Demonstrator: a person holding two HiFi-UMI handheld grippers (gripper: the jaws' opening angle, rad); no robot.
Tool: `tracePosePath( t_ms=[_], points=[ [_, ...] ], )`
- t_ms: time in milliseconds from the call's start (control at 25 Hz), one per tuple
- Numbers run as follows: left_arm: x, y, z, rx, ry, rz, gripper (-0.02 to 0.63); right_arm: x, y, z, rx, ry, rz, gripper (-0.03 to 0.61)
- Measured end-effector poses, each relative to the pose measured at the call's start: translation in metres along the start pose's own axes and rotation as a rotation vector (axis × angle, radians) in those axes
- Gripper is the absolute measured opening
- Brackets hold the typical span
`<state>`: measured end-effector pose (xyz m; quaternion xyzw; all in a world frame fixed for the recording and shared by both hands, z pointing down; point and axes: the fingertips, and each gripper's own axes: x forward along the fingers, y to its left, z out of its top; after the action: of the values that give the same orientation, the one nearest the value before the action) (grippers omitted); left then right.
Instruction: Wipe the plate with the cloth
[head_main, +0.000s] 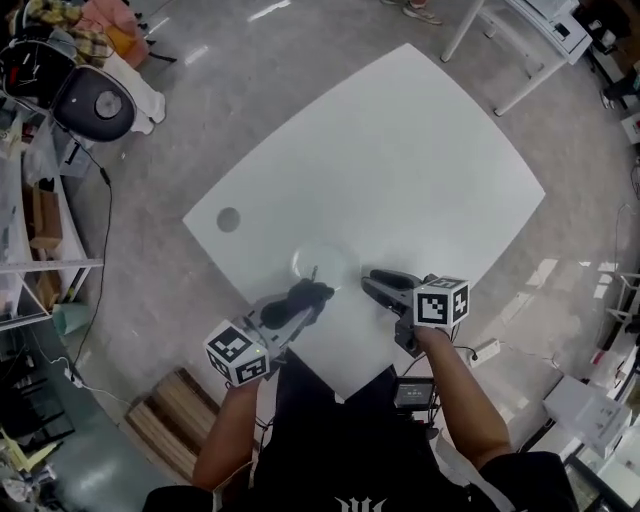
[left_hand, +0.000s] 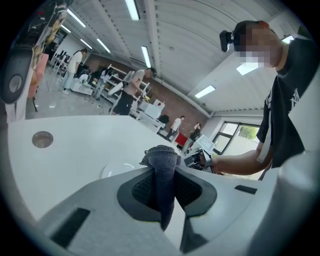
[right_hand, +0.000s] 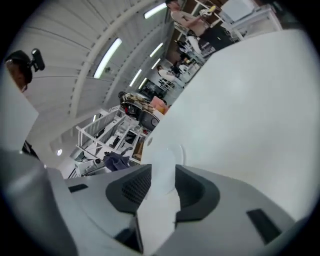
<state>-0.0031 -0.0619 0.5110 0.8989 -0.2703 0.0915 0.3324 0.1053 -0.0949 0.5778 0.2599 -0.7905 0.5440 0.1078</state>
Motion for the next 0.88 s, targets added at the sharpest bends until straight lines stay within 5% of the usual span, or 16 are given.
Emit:
tracePosePath(
  t_ms=[320, 680, 800, 880],
  points=[
    [0.065, 0.022, -0.006, 0.139, 0.150, -0.048, 0.051, 0.027, -0.038, 0.003, 0.146, 0.112, -0.065, 0.082],
    [0.078, 0.048, -0.010, 0.191, 0.196, -0.062, 0.051, 0.048, -0.042, 0.003, 0.180, 0.163, -0.080, 0.023],
    [0.092, 0.049, -0.013, 0.330, 0.278, -0.029, 0.051, 0.048, -0.042, 0.002, 0.174, 0.164, -0.091, 0.020],
    [0.103, 0.056, -0.022, 0.546, 0.382, 0.033, 0.051, 0.049, -0.042, 0.001, 0.176, 0.157, -0.099, 0.020]
  ],
)
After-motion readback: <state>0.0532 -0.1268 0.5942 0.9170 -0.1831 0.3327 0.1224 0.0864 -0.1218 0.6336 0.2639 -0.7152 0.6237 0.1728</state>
